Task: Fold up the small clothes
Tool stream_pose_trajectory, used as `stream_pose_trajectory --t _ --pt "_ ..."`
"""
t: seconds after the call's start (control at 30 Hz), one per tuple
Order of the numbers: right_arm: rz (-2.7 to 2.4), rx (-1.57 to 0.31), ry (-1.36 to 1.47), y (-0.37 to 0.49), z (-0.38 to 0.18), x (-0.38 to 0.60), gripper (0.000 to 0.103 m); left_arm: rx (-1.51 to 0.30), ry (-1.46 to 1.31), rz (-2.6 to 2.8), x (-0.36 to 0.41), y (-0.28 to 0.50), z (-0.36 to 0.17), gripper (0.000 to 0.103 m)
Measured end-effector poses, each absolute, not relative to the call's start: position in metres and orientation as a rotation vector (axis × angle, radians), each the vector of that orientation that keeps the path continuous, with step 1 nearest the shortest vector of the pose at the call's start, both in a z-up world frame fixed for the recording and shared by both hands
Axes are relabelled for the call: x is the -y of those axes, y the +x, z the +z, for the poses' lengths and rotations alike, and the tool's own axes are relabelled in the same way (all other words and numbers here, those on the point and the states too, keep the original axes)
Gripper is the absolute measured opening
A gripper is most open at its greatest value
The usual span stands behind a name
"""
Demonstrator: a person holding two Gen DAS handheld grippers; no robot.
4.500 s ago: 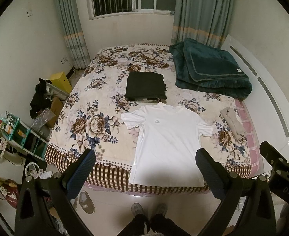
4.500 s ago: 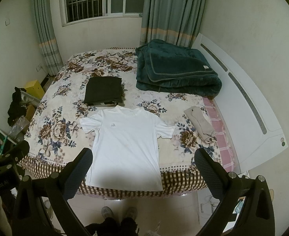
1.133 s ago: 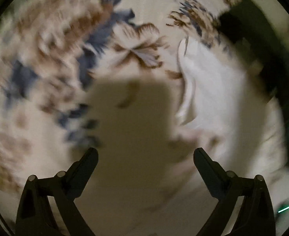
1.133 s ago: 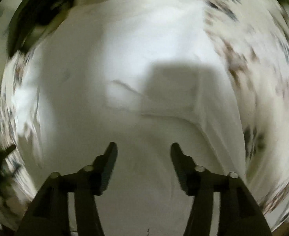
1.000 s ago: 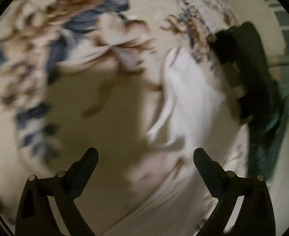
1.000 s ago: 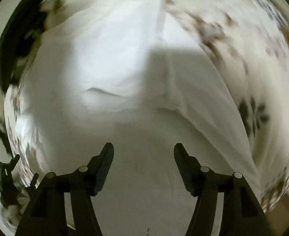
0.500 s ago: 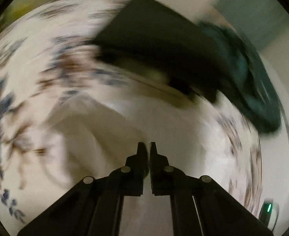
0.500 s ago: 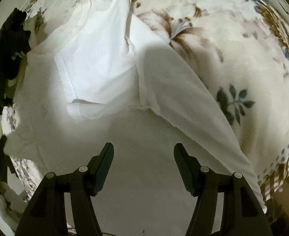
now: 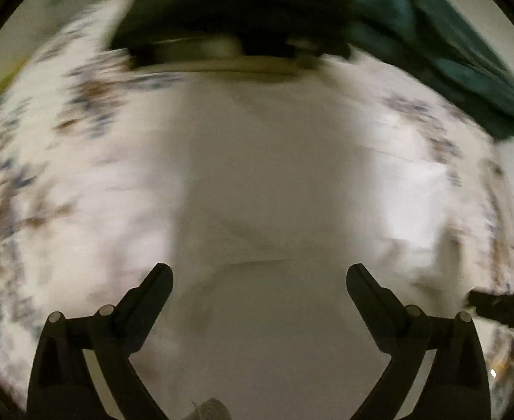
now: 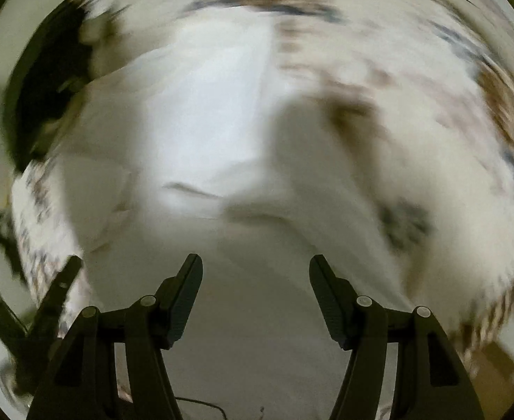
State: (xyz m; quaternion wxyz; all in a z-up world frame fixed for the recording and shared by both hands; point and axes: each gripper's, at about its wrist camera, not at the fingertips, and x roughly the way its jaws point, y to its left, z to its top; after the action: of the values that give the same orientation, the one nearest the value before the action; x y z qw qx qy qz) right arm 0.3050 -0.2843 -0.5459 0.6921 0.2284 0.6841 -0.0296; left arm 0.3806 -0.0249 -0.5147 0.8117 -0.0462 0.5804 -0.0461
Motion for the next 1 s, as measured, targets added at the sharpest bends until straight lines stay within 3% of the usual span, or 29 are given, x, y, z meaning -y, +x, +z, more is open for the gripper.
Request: stream_pose_trajectory --t 0.2,0.4,0.43,0.47,0.5,0.67,0.73,0.77,0.83,1.0 --pt "0.11 -1.525 0.551 0.376 -0.572 0.217 0.066 -1.294 -0.142 0.172 -0.073 0.376 -0.536 0.101" --pt "0.115 -1.576 0.571 0.442 -0.615 0.188 0.065 -1.272 -0.139 0.264 -0.105 0.375 -0.534 0.101" --pt "0.131 -1.58 0.546 0.448 -0.617 0.182 0.051 -1.269 -0.135 0.262 -0.104 0.375 -0.534 0.101" --pt "0.149 -1.573 0.532 0.457 -0.621 0.177 0.008 -1.268 -0.134 0.256 -0.103 0.373 -0.534 0.101" --pt "0.158 -1.564 0.491 0.461 -0.618 0.171 0.004 -1.269 -0.135 0.248 -0.101 0.372 -0.534 0.101" --pt "-0.025 -1.364 0.433 0.485 -0.576 0.194 0.004 -1.272 -0.137 0.209 -0.089 0.383 -0.537 0.101" --pt "-0.098 -1.351 0.452 0.49 -0.572 0.211 0.014 -1.273 -0.141 0.201 -0.083 0.382 -0.537 0.101" --pt "-0.089 -1.396 0.464 0.492 -0.575 0.216 0.032 -1.277 -0.147 0.193 -0.08 0.381 -0.538 0.101" --pt "-0.024 -1.424 0.519 0.485 -0.574 0.217 0.048 -1.283 -0.157 0.182 -0.074 0.382 -0.539 0.101" --pt "0.02 -1.474 0.53 0.445 -0.575 0.216 0.051 -1.297 -0.153 0.136 -0.057 0.383 -0.54 0.101"
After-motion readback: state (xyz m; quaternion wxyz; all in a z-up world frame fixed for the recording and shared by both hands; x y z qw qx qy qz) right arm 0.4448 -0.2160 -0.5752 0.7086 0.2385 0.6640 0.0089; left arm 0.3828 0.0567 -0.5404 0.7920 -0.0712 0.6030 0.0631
